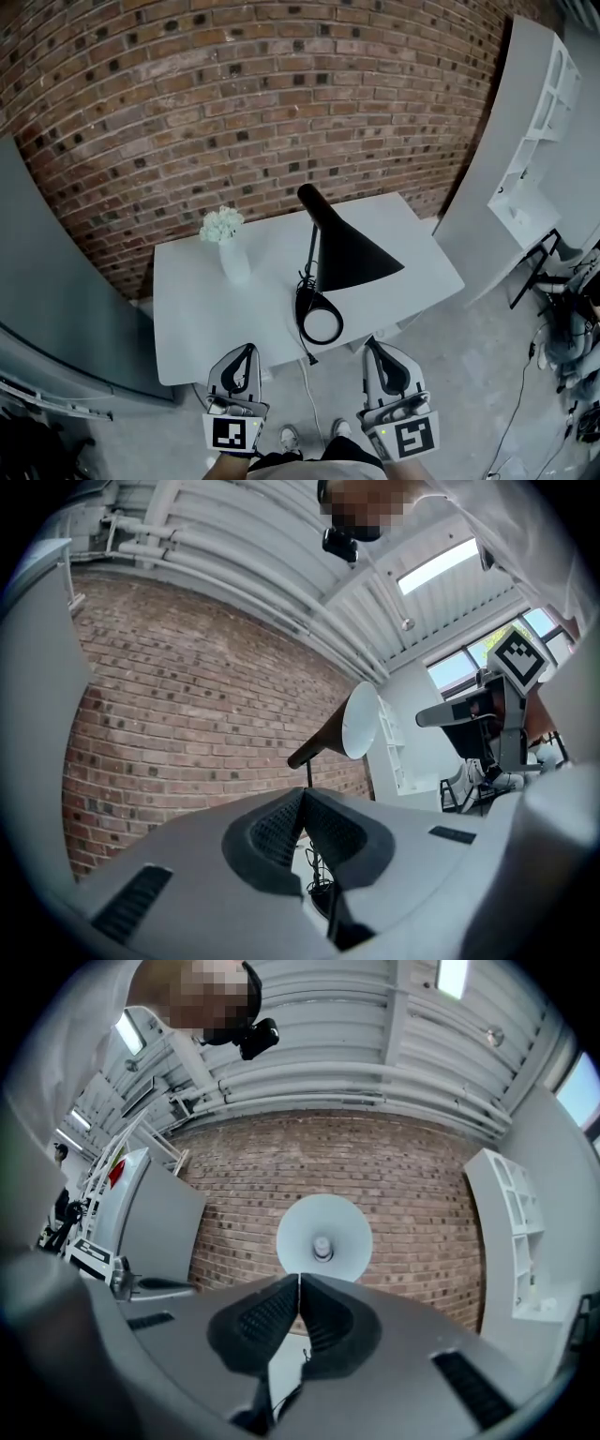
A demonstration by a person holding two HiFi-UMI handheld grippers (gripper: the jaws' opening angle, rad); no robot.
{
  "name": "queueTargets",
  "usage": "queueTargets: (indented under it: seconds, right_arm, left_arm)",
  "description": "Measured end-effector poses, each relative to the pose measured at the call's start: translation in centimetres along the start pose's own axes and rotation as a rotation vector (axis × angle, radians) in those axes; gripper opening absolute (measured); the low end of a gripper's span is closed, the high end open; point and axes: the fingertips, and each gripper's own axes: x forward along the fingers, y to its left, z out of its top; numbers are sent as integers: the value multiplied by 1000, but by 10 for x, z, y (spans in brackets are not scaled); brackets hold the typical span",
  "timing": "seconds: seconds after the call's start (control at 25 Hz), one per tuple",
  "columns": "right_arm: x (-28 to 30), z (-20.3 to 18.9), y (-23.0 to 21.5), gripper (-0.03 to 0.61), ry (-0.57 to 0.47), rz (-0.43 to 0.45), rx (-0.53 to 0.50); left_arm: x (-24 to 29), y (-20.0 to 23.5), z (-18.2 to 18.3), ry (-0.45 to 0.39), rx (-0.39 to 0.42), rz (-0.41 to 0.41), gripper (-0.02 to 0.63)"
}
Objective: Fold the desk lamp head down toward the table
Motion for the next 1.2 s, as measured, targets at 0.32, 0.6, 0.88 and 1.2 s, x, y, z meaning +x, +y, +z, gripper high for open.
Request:
queueTargets:
  seconds: [0.32, 0.6, 0.88, 1.2]
  right_arm:
    - [21, 13, -29, 18, 12, 41, -62]
    - [31, 40, -37, 70, 4, 64, -376]
    - [44, 64, -33, 137, -55, 103, -657]
    - [64, 65, -26, 190, -36, 161, -895]
  left_arm:
    - [31, -16, 10, -10, 34, 21, 9]
    - [41, -25, 11, -8, 28, 30, 8]
    - [43, -28, 16, -26, 24, 21, 8]
    - [41, -27, 17, -31, 23, 9, 8]
